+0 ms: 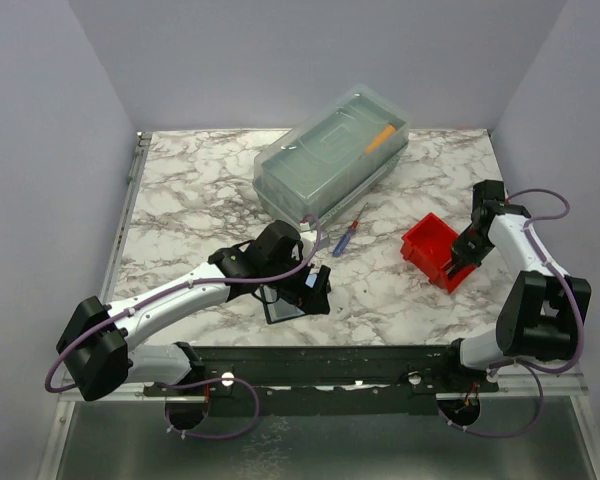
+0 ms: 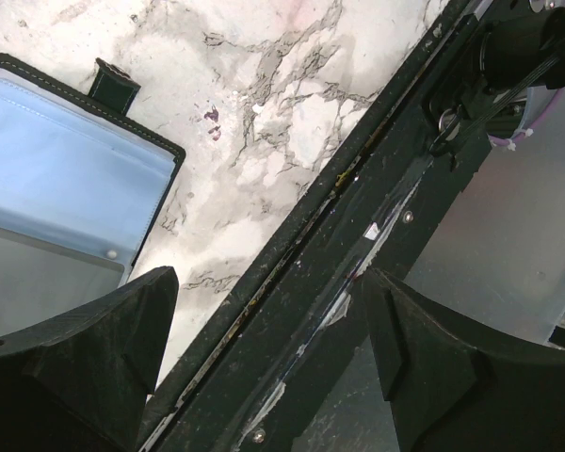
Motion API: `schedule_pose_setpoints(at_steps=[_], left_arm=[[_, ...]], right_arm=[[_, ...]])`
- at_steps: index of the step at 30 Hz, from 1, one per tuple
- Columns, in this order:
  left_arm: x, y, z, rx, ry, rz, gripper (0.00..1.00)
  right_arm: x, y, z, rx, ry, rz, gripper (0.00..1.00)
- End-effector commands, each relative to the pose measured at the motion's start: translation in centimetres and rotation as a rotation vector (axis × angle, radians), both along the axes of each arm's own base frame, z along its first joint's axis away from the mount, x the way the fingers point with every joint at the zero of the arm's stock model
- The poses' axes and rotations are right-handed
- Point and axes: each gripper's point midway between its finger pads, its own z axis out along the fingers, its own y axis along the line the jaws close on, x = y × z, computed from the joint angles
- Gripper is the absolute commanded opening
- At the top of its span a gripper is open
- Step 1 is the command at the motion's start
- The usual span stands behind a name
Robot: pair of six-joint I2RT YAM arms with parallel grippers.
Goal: Put the credit cards into the card holder
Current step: Pick up the credit card from the storage box.
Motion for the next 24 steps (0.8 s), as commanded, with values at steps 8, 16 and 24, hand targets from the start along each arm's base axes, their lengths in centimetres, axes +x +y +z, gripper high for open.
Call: schedule_pose_setpoints(at_steps=[8,16,24], left_arm=[[0.0,-0.6,0.5,-0.021,-0.017,-0.026,0.86],[0.0,-0.6,0.4,-0.02,-0.015,-0.027,0.86],[0.0,-0.5,0.3,-0.018,-0.015,-0.025,0.86]], right_arm=[[-0.3,-0.2,0.8,-0.007,-0.002,0.013,0.07],[0.1,-0.1,1.7,-0.007,-0.057,0.001,0.0],[-0.4,-0.9,3.3,-0.061,-0.124,-0.044,0.0]])
